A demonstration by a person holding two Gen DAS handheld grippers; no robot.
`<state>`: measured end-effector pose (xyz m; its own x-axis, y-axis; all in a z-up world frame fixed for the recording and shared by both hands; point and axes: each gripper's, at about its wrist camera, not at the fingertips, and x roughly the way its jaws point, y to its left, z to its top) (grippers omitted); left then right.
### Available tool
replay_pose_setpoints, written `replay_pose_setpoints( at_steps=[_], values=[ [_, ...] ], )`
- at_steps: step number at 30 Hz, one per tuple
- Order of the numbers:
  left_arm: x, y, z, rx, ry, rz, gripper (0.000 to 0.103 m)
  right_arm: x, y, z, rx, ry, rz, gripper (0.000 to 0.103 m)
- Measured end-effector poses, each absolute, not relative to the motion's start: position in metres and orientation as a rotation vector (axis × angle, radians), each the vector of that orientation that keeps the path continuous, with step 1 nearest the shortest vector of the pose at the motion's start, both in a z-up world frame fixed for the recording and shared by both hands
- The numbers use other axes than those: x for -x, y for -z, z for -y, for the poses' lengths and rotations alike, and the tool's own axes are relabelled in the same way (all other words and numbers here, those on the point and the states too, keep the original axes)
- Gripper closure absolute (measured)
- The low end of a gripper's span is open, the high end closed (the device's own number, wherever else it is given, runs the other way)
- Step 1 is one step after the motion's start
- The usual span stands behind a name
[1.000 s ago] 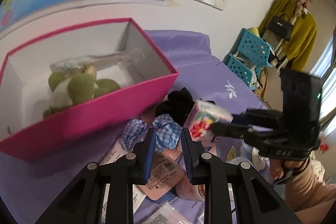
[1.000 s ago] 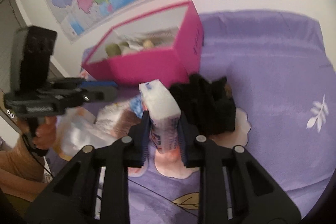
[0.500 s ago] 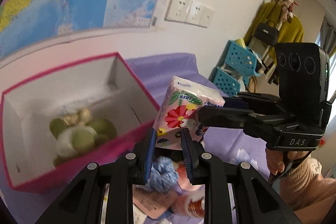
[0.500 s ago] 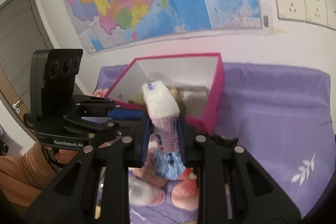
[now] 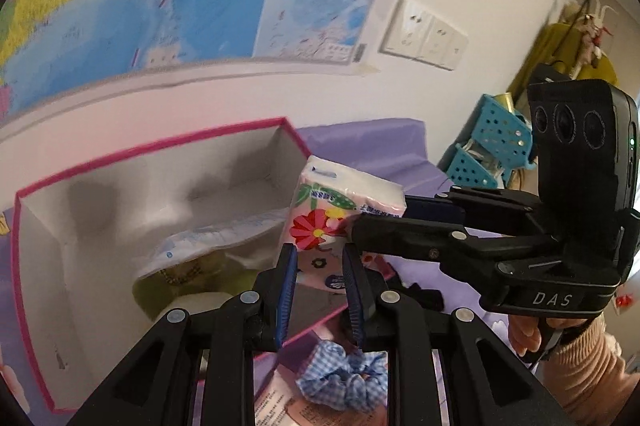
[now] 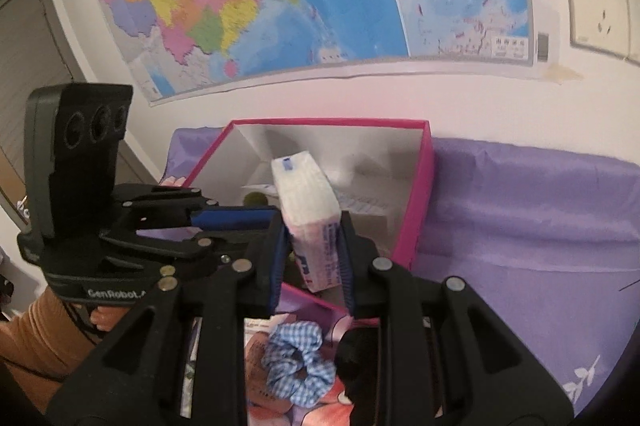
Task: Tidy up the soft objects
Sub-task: 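Lift the tissue pack into the pink box and release it, then move the right gripper down onto the blue gingham scrunchie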
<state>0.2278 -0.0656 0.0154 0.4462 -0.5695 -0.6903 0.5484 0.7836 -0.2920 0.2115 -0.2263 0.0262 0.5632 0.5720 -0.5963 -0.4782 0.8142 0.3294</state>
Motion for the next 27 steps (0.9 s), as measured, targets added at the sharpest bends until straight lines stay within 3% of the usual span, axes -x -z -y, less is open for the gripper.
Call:
replay_pose_setpoints(
  at_steps=[4,7,27],
  values=[
    [-0.236,-0.003,0.066,0.031,0.657,-0.902,0.081,-0.227,-0.014,0.225,-0.133,-0.564,-0.807,0.071],
    [-0.237,0.003,0.065,0.022,0.628,-0.914,0.081,-0.227,-0.013,0.225,-0.118,-0.508,-0.798,0.061],
    [-0.187,-0.013,0.046,0.015,0.586,-0.812,0.081,-0.162,-0.027,0.259,-0.185,-0.576,-0.721,0.06]
  ],
)
